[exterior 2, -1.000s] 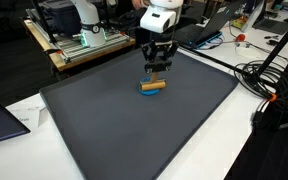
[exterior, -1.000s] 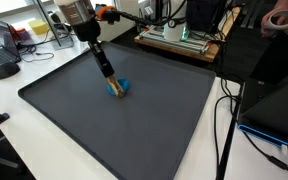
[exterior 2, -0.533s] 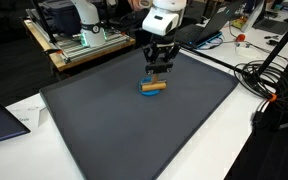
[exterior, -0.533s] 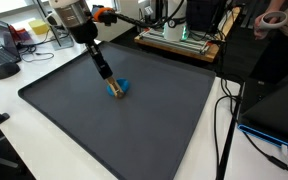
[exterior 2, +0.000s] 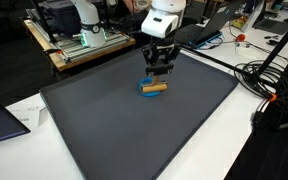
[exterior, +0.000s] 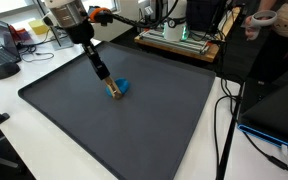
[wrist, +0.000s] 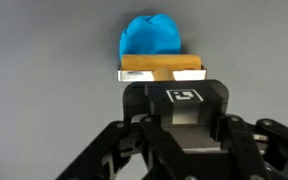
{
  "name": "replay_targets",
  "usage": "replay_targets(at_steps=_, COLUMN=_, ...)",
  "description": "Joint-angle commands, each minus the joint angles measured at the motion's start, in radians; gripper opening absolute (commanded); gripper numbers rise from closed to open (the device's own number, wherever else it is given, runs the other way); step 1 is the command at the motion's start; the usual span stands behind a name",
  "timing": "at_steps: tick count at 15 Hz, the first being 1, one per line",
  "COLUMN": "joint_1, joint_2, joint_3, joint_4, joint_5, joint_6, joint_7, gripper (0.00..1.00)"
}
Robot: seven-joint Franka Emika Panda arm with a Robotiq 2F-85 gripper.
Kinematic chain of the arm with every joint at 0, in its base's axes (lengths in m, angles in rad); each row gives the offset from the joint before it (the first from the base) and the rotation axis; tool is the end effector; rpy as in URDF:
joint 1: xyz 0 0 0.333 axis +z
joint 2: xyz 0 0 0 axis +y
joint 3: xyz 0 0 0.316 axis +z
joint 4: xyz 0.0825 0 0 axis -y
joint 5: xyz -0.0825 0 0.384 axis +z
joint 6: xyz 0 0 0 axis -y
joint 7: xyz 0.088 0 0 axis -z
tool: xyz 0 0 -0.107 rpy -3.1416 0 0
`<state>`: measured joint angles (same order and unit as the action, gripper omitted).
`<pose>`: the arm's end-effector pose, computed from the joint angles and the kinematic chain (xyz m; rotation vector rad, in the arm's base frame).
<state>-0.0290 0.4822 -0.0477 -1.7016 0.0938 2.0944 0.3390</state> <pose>0.6580 -0.0430 0.3072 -3.0113 0.7079 0.1472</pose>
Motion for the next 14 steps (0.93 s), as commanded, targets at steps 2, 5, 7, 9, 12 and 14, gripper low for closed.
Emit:
replay_targets(at_steps=2, joint_1=-0.027, joint_2=0.109, joint_3=-0.010, joint_4=0.065, joint_5=0.022, joint_6=0.136, joint_7=-0.081, gripper=0.23)
replay_targets(at_steps=5, joint_1=-0.037, joint_2=0.120, joint_3=-0.011, joint_4=0.085, joint_5=0.022, joint_6=0.184, joint_7=-0.113, gripper=0.23)
replay_targets(at_steps=7, joint_1=-0.047, joint_2=0.149, joint_3=-0.009, joint_4=0.106, joint_5=0.027, joint_6=0.268, joint_7=-0.145, gripper=0.23)
replay_targets(at_steps=9, joint_1=-0.061, joint_2=0.142, joint_3=0.001, joint_4=0.120, joint_5=0.029, joint_6=0.257, joint_7=-0.194, gripper=0.23)
replay_targets(at_steps=12, joint_1=-0.060, joint_2=0.112, joint_3=-0.006, joint_4=0.121, joint_5=0.012, joint_6=0.204, joint_7=-0.219, gripper=0.23)
replay_targets(at_steps=14, joint_1=-0.056, joint_2=0.078, joint_3=-0.014, joint_4=0.112, joint_5=0.004, joint_6=0.174, joint_7=-0.218, gripper=0.23)
